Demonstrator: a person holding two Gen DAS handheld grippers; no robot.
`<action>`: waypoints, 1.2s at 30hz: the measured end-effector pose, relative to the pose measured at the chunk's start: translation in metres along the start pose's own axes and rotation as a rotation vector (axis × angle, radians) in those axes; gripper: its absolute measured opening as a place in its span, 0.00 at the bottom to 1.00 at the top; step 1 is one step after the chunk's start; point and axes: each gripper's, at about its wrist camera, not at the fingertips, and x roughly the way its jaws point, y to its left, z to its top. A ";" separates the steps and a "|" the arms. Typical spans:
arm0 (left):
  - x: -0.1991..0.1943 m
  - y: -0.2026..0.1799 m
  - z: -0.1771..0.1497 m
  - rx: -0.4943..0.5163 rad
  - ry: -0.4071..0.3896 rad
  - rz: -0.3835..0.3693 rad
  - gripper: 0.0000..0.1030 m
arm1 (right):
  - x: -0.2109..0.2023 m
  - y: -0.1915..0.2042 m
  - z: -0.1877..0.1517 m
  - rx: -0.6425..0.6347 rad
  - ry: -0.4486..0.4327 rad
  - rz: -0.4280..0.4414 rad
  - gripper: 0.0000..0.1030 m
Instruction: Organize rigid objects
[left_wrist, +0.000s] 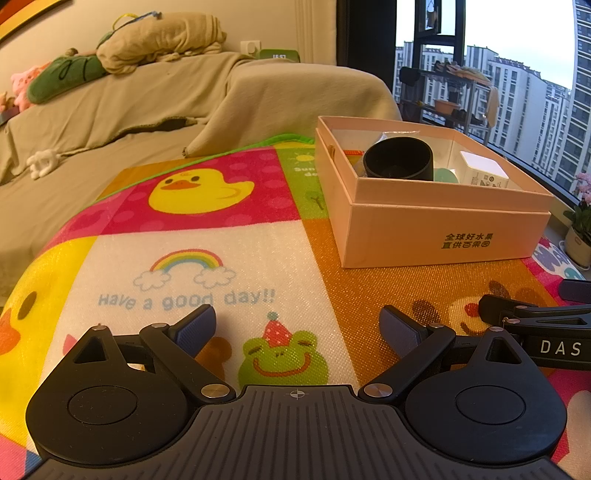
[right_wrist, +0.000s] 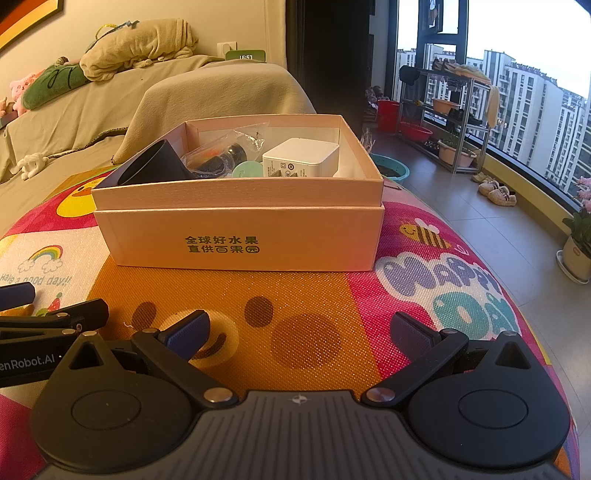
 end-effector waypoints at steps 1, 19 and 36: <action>0.000 0.000 0.000 0.000 0.000 0.000 0.96 | 0.000 0.000 0.000 0.000 0.000 0.000 1.00; 0.000 0.000 0.000 0.000 0.000 0.000 0.96 | 0.000 0.000 0.000 0.000 0.000 0.000 1.00; 0.000 0.001 -0.001 -0.010 -0.003 -0.008 0.95 | 0.000 0.000 -0.001 0.000 0.000 0.000 1.00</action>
